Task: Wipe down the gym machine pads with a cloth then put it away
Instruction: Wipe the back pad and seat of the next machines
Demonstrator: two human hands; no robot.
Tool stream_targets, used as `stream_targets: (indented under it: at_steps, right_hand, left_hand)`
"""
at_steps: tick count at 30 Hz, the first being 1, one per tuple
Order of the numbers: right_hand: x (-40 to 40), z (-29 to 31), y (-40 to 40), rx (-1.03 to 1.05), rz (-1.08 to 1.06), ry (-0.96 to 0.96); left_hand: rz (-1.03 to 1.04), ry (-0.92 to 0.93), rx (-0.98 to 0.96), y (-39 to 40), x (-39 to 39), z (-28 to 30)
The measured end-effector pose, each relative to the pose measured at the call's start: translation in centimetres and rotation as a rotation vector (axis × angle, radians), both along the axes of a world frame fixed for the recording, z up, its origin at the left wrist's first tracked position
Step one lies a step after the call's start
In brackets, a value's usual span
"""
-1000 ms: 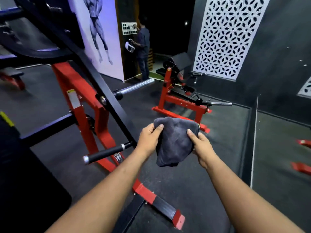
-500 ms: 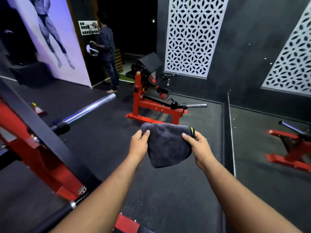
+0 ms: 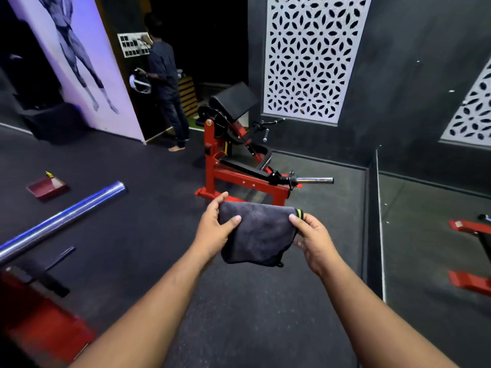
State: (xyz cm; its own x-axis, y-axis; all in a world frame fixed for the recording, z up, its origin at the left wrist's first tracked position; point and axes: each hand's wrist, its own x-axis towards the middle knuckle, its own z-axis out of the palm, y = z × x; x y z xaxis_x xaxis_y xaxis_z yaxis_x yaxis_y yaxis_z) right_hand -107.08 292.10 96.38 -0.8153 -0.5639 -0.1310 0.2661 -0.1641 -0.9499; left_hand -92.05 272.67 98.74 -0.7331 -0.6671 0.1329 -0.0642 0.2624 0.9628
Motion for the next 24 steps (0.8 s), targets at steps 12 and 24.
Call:
stream_targets:
  at_steps: [12,24]
  right_hand:
    - [-15.9,-0.5,-10.0,0.193,0.111,-0.064]
    - [-30.0,0.0,-29.3,0.187,0.063,0.291]
  left_hand:
    - [0.135,0.069,0.072,-8.5,-14.6,0.0]
    - [0.175,-0.078,0.239,-28.6,-28.0,-3.2]
